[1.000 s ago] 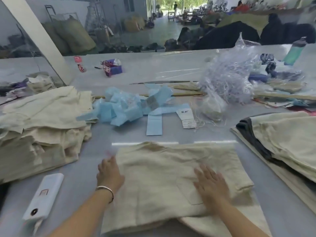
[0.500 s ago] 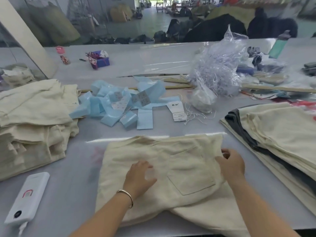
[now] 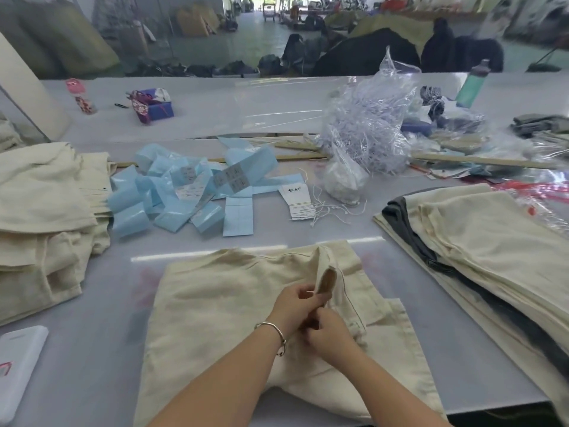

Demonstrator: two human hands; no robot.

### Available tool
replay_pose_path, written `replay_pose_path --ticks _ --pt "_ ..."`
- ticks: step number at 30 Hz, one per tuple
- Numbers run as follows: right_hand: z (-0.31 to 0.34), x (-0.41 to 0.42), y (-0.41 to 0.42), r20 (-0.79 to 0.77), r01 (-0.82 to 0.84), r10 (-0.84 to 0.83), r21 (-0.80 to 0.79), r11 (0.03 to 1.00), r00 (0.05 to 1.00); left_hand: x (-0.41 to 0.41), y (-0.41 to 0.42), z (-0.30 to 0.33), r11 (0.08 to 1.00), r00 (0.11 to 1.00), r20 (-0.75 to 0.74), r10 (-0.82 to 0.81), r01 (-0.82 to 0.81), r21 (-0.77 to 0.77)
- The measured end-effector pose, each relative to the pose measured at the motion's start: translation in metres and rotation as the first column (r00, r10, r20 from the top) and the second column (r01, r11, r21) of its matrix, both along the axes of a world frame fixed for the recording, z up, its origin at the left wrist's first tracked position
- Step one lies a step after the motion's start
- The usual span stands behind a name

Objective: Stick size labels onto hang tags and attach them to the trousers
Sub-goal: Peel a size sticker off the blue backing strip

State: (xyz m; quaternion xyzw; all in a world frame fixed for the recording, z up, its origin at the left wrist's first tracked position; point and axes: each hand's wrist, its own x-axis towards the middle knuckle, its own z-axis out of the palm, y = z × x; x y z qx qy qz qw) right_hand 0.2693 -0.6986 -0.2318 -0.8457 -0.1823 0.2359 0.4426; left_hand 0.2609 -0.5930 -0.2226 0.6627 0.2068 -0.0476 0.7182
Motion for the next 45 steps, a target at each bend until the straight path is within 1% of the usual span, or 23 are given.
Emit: replay_pose_path --ticks 2,4,6,7,8,9,13,16,18,19,21,22,24,26,29,31,32,35,37,39,41,43,45 --pt "0.001 -0.001 -0.005 0.074 0.006 -0.011 0.063 0.998 0.997 0.005 -0.001 -0.003 0.997 1.0 0.01 0.001 -0.002 0.082" --pt "0.003 -0.003 -0.013 0.296 0.113 -0.143 0.118 0.987 0.944 0.009 0.001 -0.002 0.997 0.999 0.013 0.052 -0.053 0.061" --pt "0.006 0.001 -0.022 0.53 0.301 -0.328 0.139 0.943 0.782 0.012 0.003 0.003 0.996 0.996 0.028 0.084 -0.084 0.005" --pt "0.007 0.006 -0.027 0.613 0.362 -0.365 0.135 0.922 0.701 0.014 0.003 0.005 0.995 0.995 0.033 0.094 -0.094 0.01" --pt "0.009 0.013 -0.031 0.648 0.399 -0.379 0.124 0.908 0.661 0.017 0.004 0.005 0.994 0.993 0.046 0.109 -0.11 0.024" --pt "0.013 0.019 -0.034 0.647 0.421 -0.394 0.122 0.899 0.653 0.019 0.006 0.005 0.991 0.991 0.06 0.122 -0.125 0.05" --pt "0.029 0.051 -0.05 0.441 0.497 -0.517 0.171 0.851 0.734 0.028 0.015 0.009 0.972 0.981 0.092 0.169 -0.181 0.151" --pt "0.036 0.074 -0.063 0.227 0.383 -0.392 0.084 0.92 0.891 0.031 0.021 0.014 0.936 0.965 0.144 0.218 -0.249 0.25" --pt "0.038 0.081 -0.068 0.12 0.327 -0.338 0.103 0.939 0.934 0.029 0.019 0.022 0.856 0.934 0.236 0.267 -0.343 0.386" --pt "0.04 0.082 -0.069 0.056 0.327 -0.337 0.144 0.934 0.94 0.027 0.016 0.026 0.789 0.913 0.309 0.265 -0.39 0.475" --pt "0.046 0.079 -0.067 -0.109 0.355 -0.338 0.239 0.904 0.935 0.022 0.007 0.034 0.634 0.867 0.478 0.138 -0.448 0.63" --pt "0.049 0.078 -0.065 -0.17 0.36 -0.323 0.272 0.893 0.931 0.019 0.001 0.038 0.585 0.845 0.533 0.044 -0.454 0.672" --pt "0.054 0.077 -0.061 -0.215 0.334 -0.276 0.319 0.887 0.937 0.014 -0.012 0.046 0.523 0.842 0.534 -0.079 -0.421 0.741" --pt "0.06 0.075 -0.057 -0.232 0.295 -0.22 0.372 0.88 0.948 0.012 -0.023 0.049 0.479 0.915 0.399 -0.06 -0.324 0.816" --pt "0.062 0.07 -0.054 -0.233 0.284 -0.202 0.404 0.87 0.951 0.013 -0.031 0.045 0.459 0.983 0.181 0.026 -0.173 0.871" --pt "0.06 0.07 -0.055 -0.231 0.295 -0.213 0.422 0.857 0.949 0.013 -0.032 0.042 0.501 0.99 0.133 0.051 -0.141 0.854" --pt "0.058 0.07 -0.057 -0.268 0.313 -0.208 0.447 0.838 0.941 0.011 -0.032 0.042 0.541 0.989 0.138 0.06 -0.149 0.828" --pt "0.053 0.075 -0.063 -0.495 0.437 -0.164 0.508 0.742 0.854 0.007 -0.034 0.041 0.599 0.958 0.276 0.081 -0.268 0.754" --pt "0.047 0.078 -0.066 -0.618 0.516 -0.118 0.518 0.682 0.777 0.004 -0.038 0.042 0.586 0.913 0.402 0.076 -0.367 0.723" --pt "0.042 0.076 -0.068 -0.692 0.559 -0.048 0.538 0.632 0.72 0.003 -0.043 0.041 0.528 0.887 0.461 0.034 -0.408 0.745" --pt "0.036 0.071 -0.068 -0.694 0.589 -0.08 0.537 0.604 0.715 0.002 -0.048 0.038 0.483 0.887 0.461 0.011 -0.409 0.774" --pt "0.031 0.067 -0.069 -0.604 0.621 -0.261 0.52 0.586 0.753 0.002 -0.053 0.034 0.48 0.91 0.415 0.013 -0.369 0.796" --pt "0.029 0.067 -0.072 -0.499 0.597 -0.346 0.536 0.598 0.795 0.001 -0.058 0.029 0.481 0.924 0.381 0.02 -0.343 0.807"
